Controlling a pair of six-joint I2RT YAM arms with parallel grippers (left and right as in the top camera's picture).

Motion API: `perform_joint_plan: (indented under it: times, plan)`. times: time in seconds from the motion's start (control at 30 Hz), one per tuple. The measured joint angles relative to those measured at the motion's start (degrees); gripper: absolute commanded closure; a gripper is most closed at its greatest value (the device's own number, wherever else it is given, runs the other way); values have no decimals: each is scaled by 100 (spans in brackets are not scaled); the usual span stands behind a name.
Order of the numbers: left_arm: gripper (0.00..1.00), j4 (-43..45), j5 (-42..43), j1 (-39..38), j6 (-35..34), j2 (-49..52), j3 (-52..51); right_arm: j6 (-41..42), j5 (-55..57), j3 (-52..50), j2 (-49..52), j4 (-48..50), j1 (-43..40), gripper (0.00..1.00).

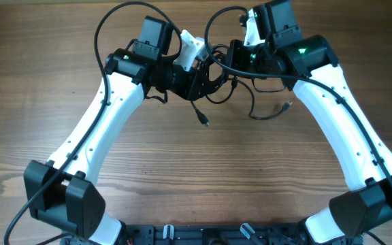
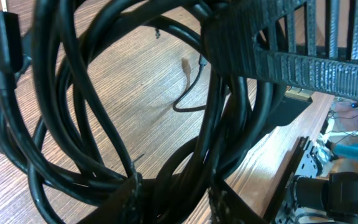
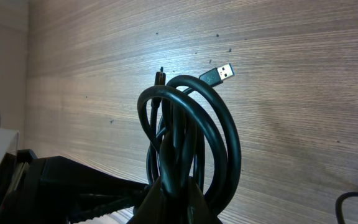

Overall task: Untangle cables
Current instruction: 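Hold the bundle with both grippers and pull loops apart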

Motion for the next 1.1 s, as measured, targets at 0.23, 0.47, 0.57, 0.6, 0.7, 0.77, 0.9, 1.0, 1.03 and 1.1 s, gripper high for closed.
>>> perform_joint_plan:
  times: [0.23,0.47,0.57,0.6,0.7,0.77,0.9,1.0,1.03,1.1]
  plan:
    - [68,52,22,-83,0,262,0,-109,-31,0,0,-2,0,96]
    - [96,216,22,-87,-7,264,0,-149,-234,0,0,50,-4,96]
    - [96,321,33,-105,42,264,0,-197,-396,0,0,72,-7,96]
    - [96,343,39,-105,39,264,0,-227,-472,0,0,94,-11,96]
    - [96,461,15,-103,-44,264,0,-313,-640,0,0,133,-35,96]
    - [96,544,-98,-85,-291,264,0,-372,-667,0,0,138,-59,96]
    - [96,586,-378,81,-1134,262,0,-431,-678,0,11,129,-173,96]
    - [96,529,-444,181,-1550,262,9,-428,-398,0,26,17,-210,96]
    - [96,474,-492,197,-1687,262,11,-428,-271,0,35,-28,-203,96]
    - [96,417,-601,199,-1853,262,17,-424,15,0,55,-138,-181,96]
